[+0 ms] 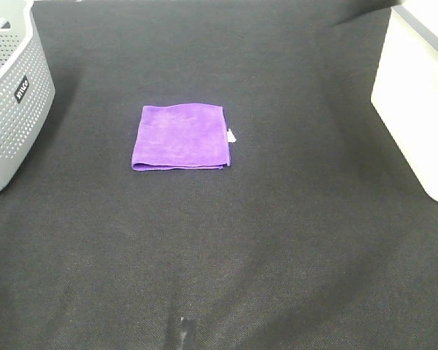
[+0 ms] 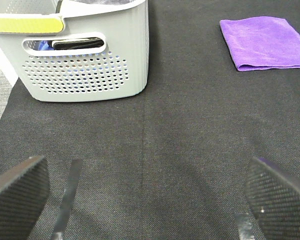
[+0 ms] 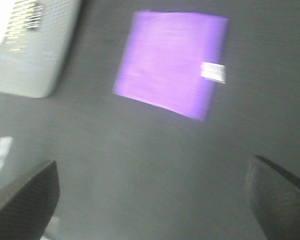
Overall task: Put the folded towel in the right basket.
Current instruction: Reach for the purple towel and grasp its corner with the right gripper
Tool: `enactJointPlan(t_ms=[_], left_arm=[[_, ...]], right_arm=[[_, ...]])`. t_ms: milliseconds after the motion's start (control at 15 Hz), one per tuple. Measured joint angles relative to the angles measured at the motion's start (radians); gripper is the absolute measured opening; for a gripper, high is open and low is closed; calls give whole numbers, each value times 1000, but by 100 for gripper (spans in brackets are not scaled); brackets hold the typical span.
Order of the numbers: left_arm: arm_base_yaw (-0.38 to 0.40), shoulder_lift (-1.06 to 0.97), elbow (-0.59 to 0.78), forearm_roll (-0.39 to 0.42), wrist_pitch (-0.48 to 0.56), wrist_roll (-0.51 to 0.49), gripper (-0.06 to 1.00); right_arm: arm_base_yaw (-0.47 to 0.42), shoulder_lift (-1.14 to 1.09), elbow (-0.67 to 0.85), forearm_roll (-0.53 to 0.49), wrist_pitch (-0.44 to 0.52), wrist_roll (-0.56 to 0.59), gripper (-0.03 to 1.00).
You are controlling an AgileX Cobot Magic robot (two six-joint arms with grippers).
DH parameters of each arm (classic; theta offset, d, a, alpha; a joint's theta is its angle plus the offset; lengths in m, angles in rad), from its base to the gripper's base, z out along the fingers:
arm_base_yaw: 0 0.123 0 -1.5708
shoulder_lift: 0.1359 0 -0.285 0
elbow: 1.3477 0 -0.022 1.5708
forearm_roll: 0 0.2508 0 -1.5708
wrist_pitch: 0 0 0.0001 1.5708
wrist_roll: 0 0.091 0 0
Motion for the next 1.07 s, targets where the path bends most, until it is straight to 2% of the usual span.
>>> enactJointPlan(t_ms=[133, 267, 467, 800, 1067], left_arm=[[0, 0, 0, 0, 0, 0, 99], [0, 0, 0, 0, 0, 0, 99], [0, 0, 0, 0, 0, 0, 99], [0, 0, 0, 0, 0, 0, 99], [0, 0, 0, 0, 0, 0, 99]], right_arm=[[12, 209, -155, 113, 20, -3, 96], [12, 359, -231, 172, 25, -3, 96], [11, 453, -236, 183, 11, -4, 96], [11, 581, -236, 194, -123, -73, 94], [11, 687, -236, 212, -182, -108, 92]])
